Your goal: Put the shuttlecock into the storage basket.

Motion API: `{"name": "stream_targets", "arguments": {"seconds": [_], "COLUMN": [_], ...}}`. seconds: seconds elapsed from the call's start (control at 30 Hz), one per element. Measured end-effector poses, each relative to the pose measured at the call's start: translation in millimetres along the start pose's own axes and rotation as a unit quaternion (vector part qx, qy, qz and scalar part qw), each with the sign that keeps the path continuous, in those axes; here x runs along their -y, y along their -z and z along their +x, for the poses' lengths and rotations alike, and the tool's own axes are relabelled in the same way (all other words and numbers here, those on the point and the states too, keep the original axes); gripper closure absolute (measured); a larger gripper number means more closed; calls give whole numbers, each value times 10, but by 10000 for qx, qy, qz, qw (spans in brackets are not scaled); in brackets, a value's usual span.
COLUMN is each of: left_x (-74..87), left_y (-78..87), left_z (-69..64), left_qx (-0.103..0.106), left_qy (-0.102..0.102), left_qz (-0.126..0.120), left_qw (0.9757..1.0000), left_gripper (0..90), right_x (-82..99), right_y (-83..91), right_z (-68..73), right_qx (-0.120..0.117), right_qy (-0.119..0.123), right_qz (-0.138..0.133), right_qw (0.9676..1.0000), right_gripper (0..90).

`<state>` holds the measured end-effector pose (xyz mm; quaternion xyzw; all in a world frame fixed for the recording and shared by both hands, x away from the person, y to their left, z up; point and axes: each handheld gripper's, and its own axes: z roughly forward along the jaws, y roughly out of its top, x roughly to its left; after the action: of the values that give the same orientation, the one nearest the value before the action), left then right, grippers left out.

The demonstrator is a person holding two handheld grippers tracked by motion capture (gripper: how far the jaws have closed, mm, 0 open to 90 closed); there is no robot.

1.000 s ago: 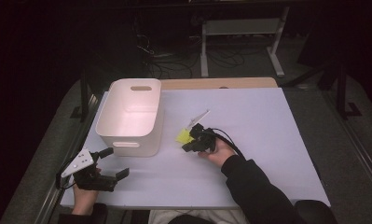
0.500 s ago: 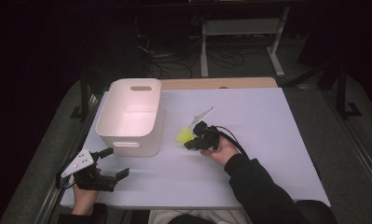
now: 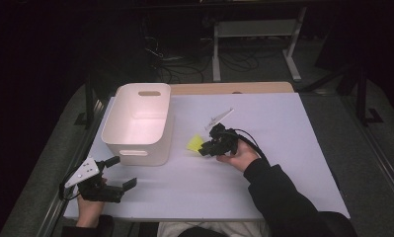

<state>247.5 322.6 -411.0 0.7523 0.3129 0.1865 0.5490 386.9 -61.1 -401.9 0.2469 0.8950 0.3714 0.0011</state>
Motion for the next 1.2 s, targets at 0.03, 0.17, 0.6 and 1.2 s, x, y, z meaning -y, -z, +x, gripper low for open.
{"name": "stream_targets", "arguments": {"seconds": [0.03,0.17,0.6,1.2], "left_x": [0,0,0,0], "left_y": [0,0,1,2], "left_z": [0,-1,0,-2], "left_qx": [-1,1,2,11], "left_qy": [1,0,-2,5], "left_qz": [0,-1,-2,-14], "left_qw": [10000,10000,10000,10000], "left_gripper": [0,0,0,0], "right_x": [-5,-31,-57,46], "right_y": [14,53,31,-173], "right_z": [1,-9,-110,-249], "right_qx": [-3,103,287,212], "right_qy": [10,-82,-310,-231], "right_qz": [-5,33,201,417], "right_qw": [10000,9999,9989,9986], "right_gripper": [555,413,9,122]}}
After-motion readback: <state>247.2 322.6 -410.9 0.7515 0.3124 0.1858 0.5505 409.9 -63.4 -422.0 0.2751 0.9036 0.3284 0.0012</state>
